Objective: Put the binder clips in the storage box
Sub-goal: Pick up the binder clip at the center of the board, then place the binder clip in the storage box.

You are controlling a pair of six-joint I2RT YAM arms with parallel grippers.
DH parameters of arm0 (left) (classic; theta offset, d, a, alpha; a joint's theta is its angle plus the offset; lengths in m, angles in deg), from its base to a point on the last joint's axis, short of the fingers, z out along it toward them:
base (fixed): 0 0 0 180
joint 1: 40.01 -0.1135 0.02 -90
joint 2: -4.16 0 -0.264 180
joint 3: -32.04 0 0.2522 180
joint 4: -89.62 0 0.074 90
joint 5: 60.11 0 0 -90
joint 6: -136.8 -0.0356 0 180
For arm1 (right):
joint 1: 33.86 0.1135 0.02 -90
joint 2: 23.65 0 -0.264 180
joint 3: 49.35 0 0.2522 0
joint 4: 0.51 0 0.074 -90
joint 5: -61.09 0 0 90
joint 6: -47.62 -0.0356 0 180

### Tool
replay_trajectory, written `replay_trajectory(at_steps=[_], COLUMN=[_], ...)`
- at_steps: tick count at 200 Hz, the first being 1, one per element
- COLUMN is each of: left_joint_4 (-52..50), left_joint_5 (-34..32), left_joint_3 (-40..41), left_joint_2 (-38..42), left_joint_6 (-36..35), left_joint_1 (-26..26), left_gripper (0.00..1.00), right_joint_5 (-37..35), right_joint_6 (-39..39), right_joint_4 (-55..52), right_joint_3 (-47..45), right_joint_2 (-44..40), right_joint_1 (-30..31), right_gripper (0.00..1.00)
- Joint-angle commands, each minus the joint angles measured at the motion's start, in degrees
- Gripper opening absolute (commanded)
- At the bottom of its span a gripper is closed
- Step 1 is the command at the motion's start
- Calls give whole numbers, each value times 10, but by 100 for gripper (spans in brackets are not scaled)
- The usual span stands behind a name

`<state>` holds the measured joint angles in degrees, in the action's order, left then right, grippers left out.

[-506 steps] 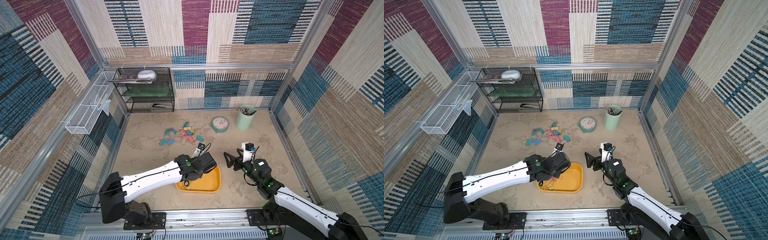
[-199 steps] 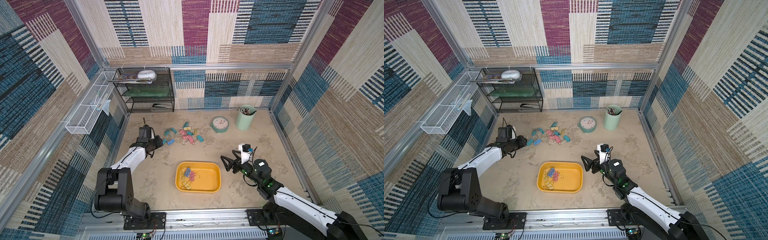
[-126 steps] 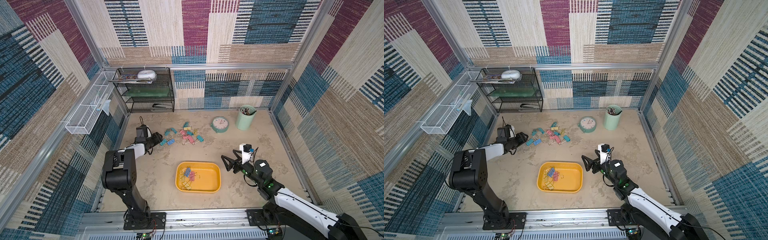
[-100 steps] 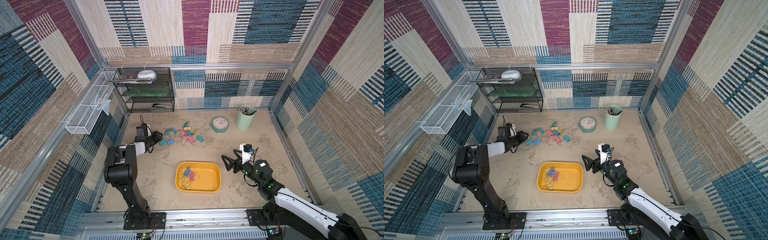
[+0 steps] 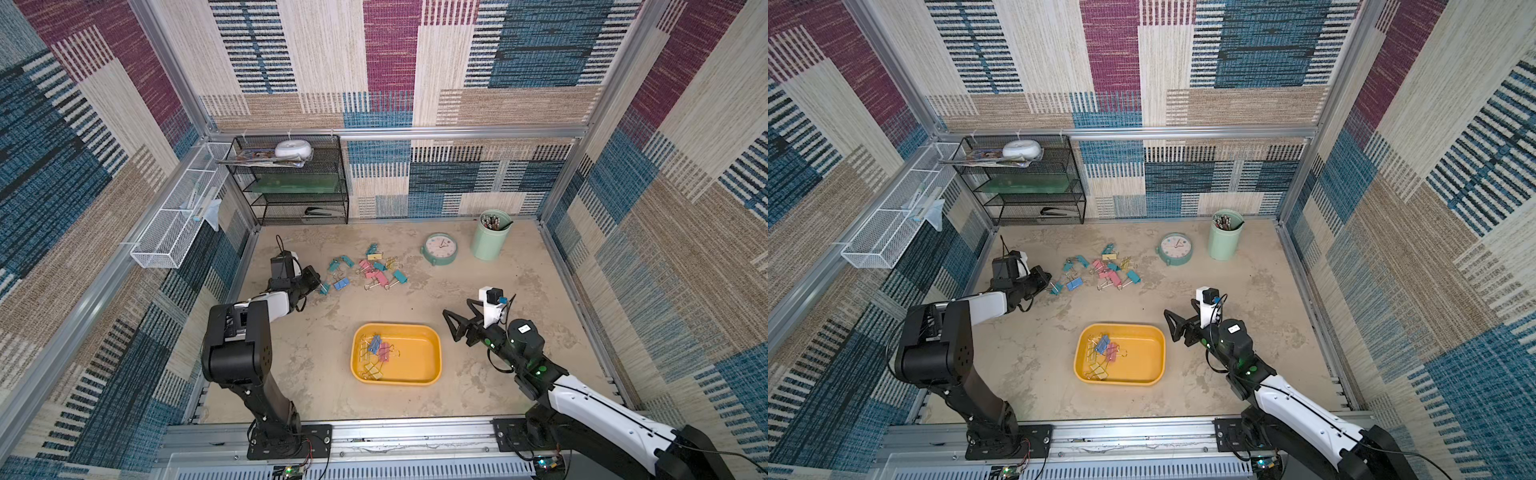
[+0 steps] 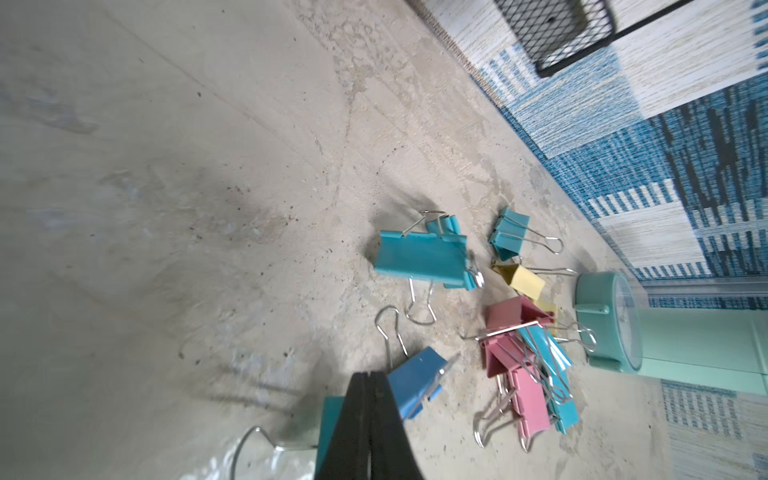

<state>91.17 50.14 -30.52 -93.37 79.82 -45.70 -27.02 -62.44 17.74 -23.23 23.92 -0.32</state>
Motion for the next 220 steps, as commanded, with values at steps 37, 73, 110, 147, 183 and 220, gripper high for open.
replay_trajectory(at_steps=[37,73,110,147,183,220], left_joint_4=[-50,-150,-231,-279,-281,-237], left_joint_5=[-114,-239,-414,-598,-639,-609], left_joint_3=[99,116,111,113,145,192], left_joint_2=[254,406,473,454,415,394], left_joint_6=[-35,-98,-173,-215,-167,-116], left_joint_1=[93,237,449,659,717,727], left_gripper=[0,0,0,0,0,0], right_joint_5=[-4,-32,-46,-45,-39,-38], right_joint_6=[0,-4,0,0,-3,-5], right_joint_4=[18,10,2,4,10,11], right_joint_3=[-4,-10,-16,-15,-15,-14], right_joint_2=[-9,-33,-54,-46,-40,-38], right_joint_1=[-1,-1,-1,-1,-1,-1], right_gripper=[98,98,98,98,98,98])
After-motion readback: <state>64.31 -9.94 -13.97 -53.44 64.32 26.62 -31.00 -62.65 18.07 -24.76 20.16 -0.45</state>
